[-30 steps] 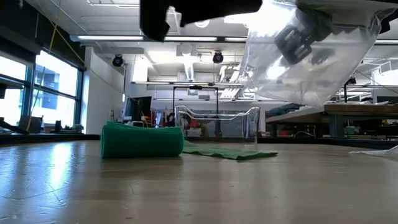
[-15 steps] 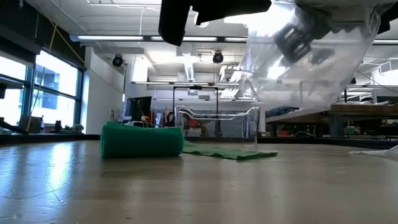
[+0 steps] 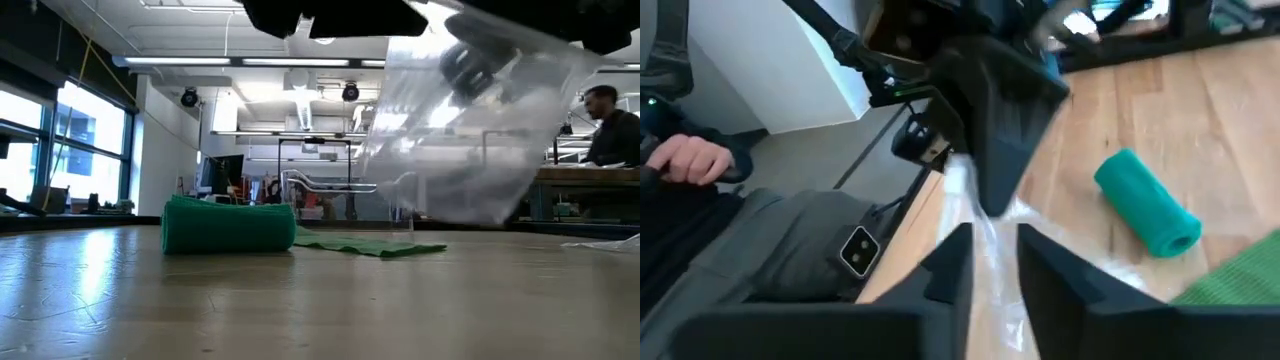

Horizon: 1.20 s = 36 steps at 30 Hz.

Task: Roll bandage
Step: Open the left zip bag

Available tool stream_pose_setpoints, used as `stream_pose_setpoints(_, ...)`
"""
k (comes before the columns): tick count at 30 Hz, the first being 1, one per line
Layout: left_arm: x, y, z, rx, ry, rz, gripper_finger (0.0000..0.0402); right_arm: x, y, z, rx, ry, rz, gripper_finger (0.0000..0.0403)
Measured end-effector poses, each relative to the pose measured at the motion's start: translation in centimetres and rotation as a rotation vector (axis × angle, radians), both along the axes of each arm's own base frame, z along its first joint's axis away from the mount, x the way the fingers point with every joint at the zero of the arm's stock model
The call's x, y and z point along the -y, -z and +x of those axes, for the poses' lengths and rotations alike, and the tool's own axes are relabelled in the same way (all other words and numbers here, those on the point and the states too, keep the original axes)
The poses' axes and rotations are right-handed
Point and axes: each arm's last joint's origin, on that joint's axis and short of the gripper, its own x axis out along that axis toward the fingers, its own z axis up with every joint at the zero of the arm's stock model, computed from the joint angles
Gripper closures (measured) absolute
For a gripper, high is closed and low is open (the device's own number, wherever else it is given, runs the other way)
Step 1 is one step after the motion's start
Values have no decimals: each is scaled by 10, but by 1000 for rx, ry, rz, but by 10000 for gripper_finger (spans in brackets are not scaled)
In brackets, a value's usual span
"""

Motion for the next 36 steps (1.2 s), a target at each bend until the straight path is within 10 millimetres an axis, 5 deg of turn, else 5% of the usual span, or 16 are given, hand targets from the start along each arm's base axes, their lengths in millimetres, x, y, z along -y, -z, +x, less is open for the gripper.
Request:
stream_pose_setpoints(5, -13, 7, 3, -23, -104, -213, 401, 0, -11, -9, 55, 29, -79, 281)
stream_pose_setpoints(11, -23, 7, 7, 8, -166, -351, 401, -17, -16, -17, 163, 96, -274, 272)
stream_pose_setpoints(24, -29, 2, 13, 40, -107, -492, 401, -43, 19, -8, 85, 164, -430, 275)
stream_pose_setpoints(36, -24, 2, 9, -23, -48, -440, 371, -43, 21, -7, 67, 225, -394, 395)
